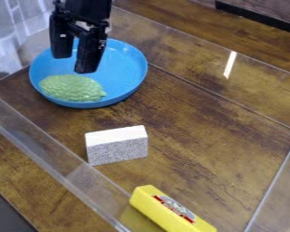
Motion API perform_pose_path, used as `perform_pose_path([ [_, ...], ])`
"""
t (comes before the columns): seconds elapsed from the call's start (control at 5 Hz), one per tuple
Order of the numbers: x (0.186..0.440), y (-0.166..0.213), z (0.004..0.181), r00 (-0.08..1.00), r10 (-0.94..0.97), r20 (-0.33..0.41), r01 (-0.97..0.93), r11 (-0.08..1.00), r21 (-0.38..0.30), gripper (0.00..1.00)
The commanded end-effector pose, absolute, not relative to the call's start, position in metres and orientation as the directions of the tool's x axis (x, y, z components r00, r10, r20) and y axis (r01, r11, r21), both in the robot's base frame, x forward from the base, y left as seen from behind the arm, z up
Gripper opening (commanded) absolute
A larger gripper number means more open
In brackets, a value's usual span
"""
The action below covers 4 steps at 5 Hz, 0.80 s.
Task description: Put the green object in the blue tray
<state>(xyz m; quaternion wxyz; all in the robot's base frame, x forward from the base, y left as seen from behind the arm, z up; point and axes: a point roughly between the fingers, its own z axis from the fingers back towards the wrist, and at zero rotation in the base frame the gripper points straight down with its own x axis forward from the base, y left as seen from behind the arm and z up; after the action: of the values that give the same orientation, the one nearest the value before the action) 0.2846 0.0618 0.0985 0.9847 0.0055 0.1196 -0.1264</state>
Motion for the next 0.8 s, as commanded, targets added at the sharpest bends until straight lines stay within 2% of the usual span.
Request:
perform_pose_path([
  [0.0,0.2906,0.0679,0.107,0.951,-0.243,-0.189,0.249,0.969,0.005,1.0],
  [0.6,0.3002,0.0778,0.0972,0.95,-0.263,-0.169,0.272,0.962,0.033,1.0],
])
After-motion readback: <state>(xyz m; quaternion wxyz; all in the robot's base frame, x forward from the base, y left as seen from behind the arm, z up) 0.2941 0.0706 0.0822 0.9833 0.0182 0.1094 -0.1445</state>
